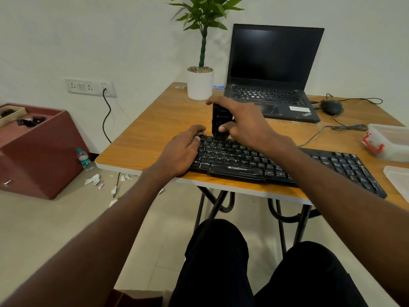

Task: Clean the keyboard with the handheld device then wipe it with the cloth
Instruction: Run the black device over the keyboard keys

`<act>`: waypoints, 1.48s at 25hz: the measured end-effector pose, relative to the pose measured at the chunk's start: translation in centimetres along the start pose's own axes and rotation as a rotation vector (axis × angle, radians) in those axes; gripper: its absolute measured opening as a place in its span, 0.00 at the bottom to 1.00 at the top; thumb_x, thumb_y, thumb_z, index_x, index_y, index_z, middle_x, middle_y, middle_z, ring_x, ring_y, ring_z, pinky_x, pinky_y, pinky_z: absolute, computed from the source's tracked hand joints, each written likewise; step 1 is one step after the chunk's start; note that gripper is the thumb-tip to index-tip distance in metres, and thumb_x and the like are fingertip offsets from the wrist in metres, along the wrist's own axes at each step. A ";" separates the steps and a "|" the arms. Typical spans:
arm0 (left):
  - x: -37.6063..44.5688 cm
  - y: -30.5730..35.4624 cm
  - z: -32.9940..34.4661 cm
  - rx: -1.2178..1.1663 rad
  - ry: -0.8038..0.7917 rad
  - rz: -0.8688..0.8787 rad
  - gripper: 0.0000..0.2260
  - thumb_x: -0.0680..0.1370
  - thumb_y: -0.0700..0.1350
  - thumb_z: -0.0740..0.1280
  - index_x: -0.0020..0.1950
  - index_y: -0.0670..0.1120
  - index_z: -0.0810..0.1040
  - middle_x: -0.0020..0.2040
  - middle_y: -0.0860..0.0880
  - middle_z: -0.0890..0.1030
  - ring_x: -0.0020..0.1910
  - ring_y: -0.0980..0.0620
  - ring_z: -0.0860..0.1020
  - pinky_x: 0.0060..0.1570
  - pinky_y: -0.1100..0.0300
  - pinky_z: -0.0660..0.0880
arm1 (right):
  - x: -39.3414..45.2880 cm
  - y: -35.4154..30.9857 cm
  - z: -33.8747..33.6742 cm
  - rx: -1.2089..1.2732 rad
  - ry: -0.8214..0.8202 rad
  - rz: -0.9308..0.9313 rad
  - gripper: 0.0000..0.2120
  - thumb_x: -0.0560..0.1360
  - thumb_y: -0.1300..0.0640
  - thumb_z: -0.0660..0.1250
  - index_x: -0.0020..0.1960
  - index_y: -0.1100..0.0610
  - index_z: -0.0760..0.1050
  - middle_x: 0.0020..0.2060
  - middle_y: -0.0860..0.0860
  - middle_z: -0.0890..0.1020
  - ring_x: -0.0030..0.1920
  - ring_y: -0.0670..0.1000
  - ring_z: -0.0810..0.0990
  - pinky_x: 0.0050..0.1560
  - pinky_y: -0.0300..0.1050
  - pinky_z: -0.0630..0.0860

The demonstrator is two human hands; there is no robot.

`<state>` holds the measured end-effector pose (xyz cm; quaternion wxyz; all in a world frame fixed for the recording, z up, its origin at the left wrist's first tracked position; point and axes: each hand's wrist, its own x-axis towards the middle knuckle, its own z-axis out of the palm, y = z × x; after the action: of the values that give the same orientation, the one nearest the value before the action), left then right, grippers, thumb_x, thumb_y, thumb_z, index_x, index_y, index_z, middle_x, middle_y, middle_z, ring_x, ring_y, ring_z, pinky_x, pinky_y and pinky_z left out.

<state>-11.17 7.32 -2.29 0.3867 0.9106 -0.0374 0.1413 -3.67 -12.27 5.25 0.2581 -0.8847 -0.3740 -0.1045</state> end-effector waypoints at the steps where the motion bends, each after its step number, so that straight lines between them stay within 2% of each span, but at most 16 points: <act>1: 0.0 -0.1 0.0 0.002 0.005 -0.001 0.21 0.86 0.49 0.54 0.77 0.48 0.71 0.67 0.47 0.81 0.62 0.49 0.78 0.59 0.53 0.73 | -0.2 -0.3 0.2 -0.007 -0.027 -0.034 0.37 0.73 0.66 0.72 0.73 0.36 0.67 0.61 0.52 0.81 0.58 0.53 0.79 0.55 0.50 0.80; 3: 0.0 -0.2 0.0 0.002 0.010 0.000 0.19 0.87 0.46 0.54 0.77 0.49 0.71 0.67 0.48 0.81 0.61 0.49 0.78 0.57 0.54 0.72 | 0.1 -0.3 0.1 -0.084 -0.032 -0.033 0.37 0.74 0.66 0.71 0.74 0.36 0.66 0.62 0.55 0.80 0.60 0.56 0.79 0.53 0.48 0.79; 5: 0.0 -0.2 0.0 -0.009 0.011 -0.001 0.19 0.87 0.48 0.54 0.76 0.49 0.72 0.65 0.49 0.82 0.60 0.50 0.79 0.59 0.52 0.75 | 0.2 0.4 -0.7 -0.097 0.005 0.053 0.37 0.75 0.64 0.71 0.76 0.39 0.65 0.65 0.57 0.79 0.63 0.58 0.79 0.54 0.48 0.79; 8: -0.1 -0.2 -0.1 0.001 0.008 -0.016 0.22 0.85 0.54 0.54 0.76 0.50 0.72 0.63 0.50 0.82 0.58 0.51 0.80 0.60 0.49 0.76 | -1.1 1.4 -2.0 0.043 0.091 0.128 0.36 0.76 0.64 0.72 0.76 0.39 0.65 0.61 0.49 0.80 0.58 0.52 0.79 0.44 0.36 0.75; 10: -0.4 0.2 -0.2 0.058 0.027 -0.002 0.23 0.84 0.58 0.55 0.76 0.51 0.72 0.66 0.50 0.82 0.62 0.50 0.80 0.63 0.48 0.76 | -2.5 1.7 -2.5 0.087 0.133 0.129 0.34 0.76 0.65 0.72 0.75 0.39 0.67 0.59 0.46 0.79 0.55 0.48 0.77 0.43 0.31 0.72; 12: -0.4 1.6 -0.1 0.165 0.077 0.062 0.25 0.84 0.62 0.58 0.76 0.51 0.73 0.69 0.49 0.81 0.65 0.49 0.79 0.66 0.46 0.74 | -3.4 2.1 -2.7 0.146 0.175 0.135 0.34 0.76 0.64 0.72 0.74 0.39 0.68 0.61 0.47 0.79 0.56 0.46 0.77 0.42 0.29 0.72; 16: 0.0 4.6 1.7 0.352 0.092 0.134 0.25 0.84 0.61 0.55 0.77 0.50 0.71 0.66 0.46 0.84 0.63 0.45 0.80 0.68 0.45 0.71 | -3.7 1.9 -1.8 0.255 0.163 0.106 0.33 0.76 0.66 0.71 0.73 0.40 0.69 0.60 0.46 0.77 0.56 0.49 0.79 0.41 0.30 0.79; 18: -0.1 4.6 2.6 0.439 0.087 0.139 0.23 0.85 0.58 0.54 0.76 0.48 0.71 0.61 0.45 0.85 0.58 0.45 0.82 0.67 0.47 0.70 | -3.9 2.3 -1.7 0.128 0.078 0.079 0.34 0.76 0.68 0.70 0.73 0.39 0.69 0.61 0.49 0.78 0.57 0.52 0.79 0.41 0.34 0.79; 21: -0.2 4.1 2.8 0.443 0.129 0.141 0.20 0.85 0.55 0.54 0.72 0.47 0.71 0.55 0.46 0.86 0.52 0.46 0.81 0.65 0.48 0.70 | -3.5 4.1 -3.5 -0.098 0.037 0.200 0.34 0.75 0.66 0.71 0.73 0.38 0.68 0.64 0.55 0.78 0.60 0.57 0.80 0.41 0.39 0.77; 24: -0.4 4.5 2.8 0.413 0.138 0.135 0.17 0.86 0.52 0.56 0.71 0.46 0.72 0.53 0.45 0.86 0.50 0.46 0.80 0.62 0.50 0.70 | -3.3 4.4 -4.2 -0.038 0.094 0.185 0.32 0.75 0.66 0.72 0.70 0.39 0.69 0.62 0.54 0.78 0.59 0.56 0.80 0.39 0.35 0.75; 27: -0.6 4.7 2.7 0.424 0.149 0.134 0.16 0.86 0.50 0.57 0.71 0.45 0.73 0.51 0.44 0.86 0.49 0.45 0.80 0.59 0.50 0.69 | -3.6 4.3 -3.3 0.048 0.046 0.137 0.32 0.74 0.67 0.73 0.70 0.40 0.70 0.61 0.54 0.78 0.55 0.54 0.79 0.34 0.27 0.73; 29: -0.6 4.8 2.7 0.449 0.145 0.139 0.16 0.86 0.50 0.57 0.70 0.45 0.73 0.49 0.45 0.86 0.47 0.45 0.80 0.60 0.50 0.69 | -3.7 4.7 -3.3 -0.028 0.098 0.171 0.32 0.74 0.66 0.73 0.70 0.41 0.69 0.62 0.56 0.79 0.57 0.55 0.80 0.41 0.33 0.75; 31: -0.5 4.8 2.9 0.465 0.139 0.144 0.17 0.85 0.51 0.55 0.70 0.46 0.73 0.48 0.46 0.86 0.45 0.46 0.79 0.61 0.50 0.70 | -3.9 4.7 -3.7 0.015 0.157 0.186 0.29 0.75 0.66 0.73 0.68 0.42 0.70 0.61 0.54 0.79 0.57 0.52 0.79 0.45 0.39 0.79; 33: -0.4 4.7 2.9 0.483 0.142 0.158 0.18 0.84 0.52 0.54 0.69 0.46 0.73 0.45 0.47 0.85 0.43 0.46 0.79 0.62 0.49 0.71 | -4.1 4.2 -3.9 0.057 0.119 0.123 0.30 0.74 0.66 0.73 0.67 0.41 0.70 0.61 0.52 0.79 0.56 0.51 0.78 0.46 0.43 0.81; 35: -0.3 4.5 2.9 0.507 0.147 0.171 0.18 0.84 0.52 0.55 0.68 0.46 0.73 0.44 0.47 0.85 0.42 0.46 0.79 0.63 0.49 0.71 | -4.2 4.4 -3.7 -0.016 0.045 0.102 0.32 0.74 0.67 0.73 0.68 0.40 0.69 0.61 0.54 0.80 0.56 0.55 0.80 0.43 0.42 0.79; 37: -0.3 4.6 2.9 0.526 0.140 0.177 0.18 0.83 0.52 0.54 0.68 0.47 0.73 0.44 0.48 0.85 0.41 0.48 0.80 0.66 0.48 0.71 | -4.0 5.1 -3.8 -0.053 0.066 0.170 0.33 0.74 0.67 0.73 0.69 0.40 0.68 0.61 0.55 0.80 0.59 0.57 0.80 0.43 0.39 0.75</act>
<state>-11.59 2.06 -1.10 0.1251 0.9608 -0.0523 0.2417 -2.74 -19.70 5.00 0.2547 -0.9159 -0.2858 -0.1211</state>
